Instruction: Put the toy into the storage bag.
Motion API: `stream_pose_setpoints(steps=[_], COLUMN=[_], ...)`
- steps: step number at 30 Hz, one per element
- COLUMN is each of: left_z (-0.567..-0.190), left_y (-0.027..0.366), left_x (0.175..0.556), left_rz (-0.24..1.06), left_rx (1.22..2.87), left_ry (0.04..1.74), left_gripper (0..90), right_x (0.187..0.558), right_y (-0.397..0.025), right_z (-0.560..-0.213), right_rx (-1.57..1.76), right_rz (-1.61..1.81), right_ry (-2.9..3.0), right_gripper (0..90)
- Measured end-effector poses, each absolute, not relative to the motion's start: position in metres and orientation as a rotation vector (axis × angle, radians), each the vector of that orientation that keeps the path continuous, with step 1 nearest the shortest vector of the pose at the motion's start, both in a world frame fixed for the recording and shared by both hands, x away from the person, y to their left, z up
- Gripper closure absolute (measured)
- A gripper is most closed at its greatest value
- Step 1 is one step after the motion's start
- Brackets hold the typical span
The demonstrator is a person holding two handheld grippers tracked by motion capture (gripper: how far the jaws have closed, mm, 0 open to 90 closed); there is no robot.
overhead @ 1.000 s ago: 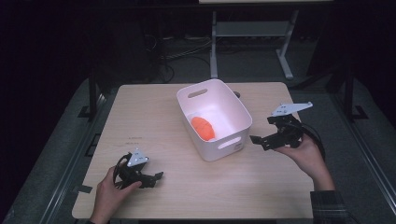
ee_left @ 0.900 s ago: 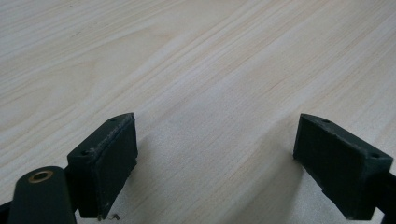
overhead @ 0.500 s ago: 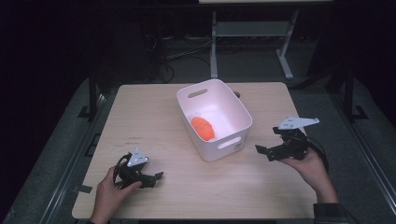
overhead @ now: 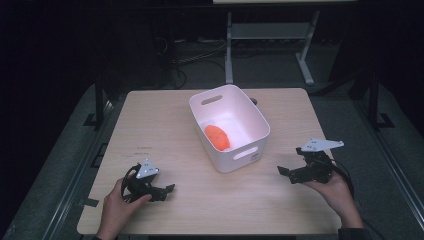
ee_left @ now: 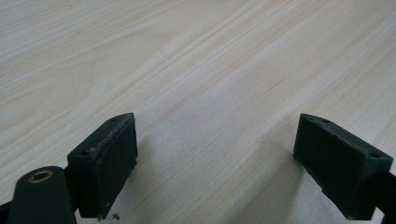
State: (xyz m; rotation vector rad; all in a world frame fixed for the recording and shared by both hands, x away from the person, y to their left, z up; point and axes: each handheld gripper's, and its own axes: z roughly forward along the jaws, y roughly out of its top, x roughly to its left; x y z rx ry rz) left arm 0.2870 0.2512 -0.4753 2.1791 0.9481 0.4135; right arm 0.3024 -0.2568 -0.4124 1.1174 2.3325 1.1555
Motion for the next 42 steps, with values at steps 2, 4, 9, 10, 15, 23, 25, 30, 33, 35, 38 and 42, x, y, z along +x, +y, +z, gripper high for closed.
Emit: stream_pose_setpoints(steps=[2, 4, 9, 10, 15, 23, 25, 30, 33, 35, 38, 42], left_z=[-0.475, -0.475, -0.475, -0.475, -0.475, -0.475, -0.475, -0.475, -0.475, -0.475, -0.476, -0.475], left_y=[0.251, 0.251, 0.251, 0.251, 0.251, 0.251, 0.251, 0.251, 0.251, 0.251, 0.251, 0.251], left_x=[0.287, 0.287, 0.287, 0.287, 0.287, 0.287, 0.287, 0.287, 0.287, 0.287, 0.287, 0.287], left_rz=[0.413, 0.413, 0.413, 0.413, 0.413, 0.413, 0.413, 0.413, 0.413, 0.413, 0.413, 0.413], left_rx=[2.179, 2.174, 2.174, 2.174, 2.174, 2.174, 2.174, 2.174, 2.174, 2.174, 2.174, 2.174], left_ry=[0.948, 0.95, 0.95, 0.95, 0.951, 0.951, 0.951, 0.951, 0.951, 0.951, 0.951, 0.95], left_gripper=[12.7, 12.7, 12.7, 12.7, 12.7, 12.7, 12.7, 12.7, 12.7, 12.7, 12.7, 12.7], right_x=[0.3, 0.296, 0.29, 0.29, 0.283, 0.275, 0.275, 0.272, 0.27, 0.269, 0.269, 0.269], right_y=[-0.258, -0.261, -0.266, -0.266, -0.271, -0.277, -0.277, -0.279, -0.279, -0.278, -0.279, -0.279], right_z=[-0.417, -0.424, -0.439, -0.439, -0.454, -0.469, -0.47, -0.477, -0.483, -0.483, -0.483, -0.483], right_rx=[1.123, 1.136, 1.166, 1.166, 1.191, 1.22, 1.219, 1.223, 1.22, 1.223, 1.225, 1.226], right_rz=[1.147, 1.136, 1.112, 1.112, 1.076, 1.04, 1.032, 1.002, 0.986, 0.983, 0.981, 0.981], right_ry=[2.335, 2.332, 2.329, 2.329, 2.336, 2.333, 2.337, 2.34, 2.343, 2.339, 2.341, 2.341], right_gripper=[1.3, 1.3, 1.3, 1.3, 1.3, 1.3, 1.3, 1.3, 0.9, 0.9, 0.9, 0.9])
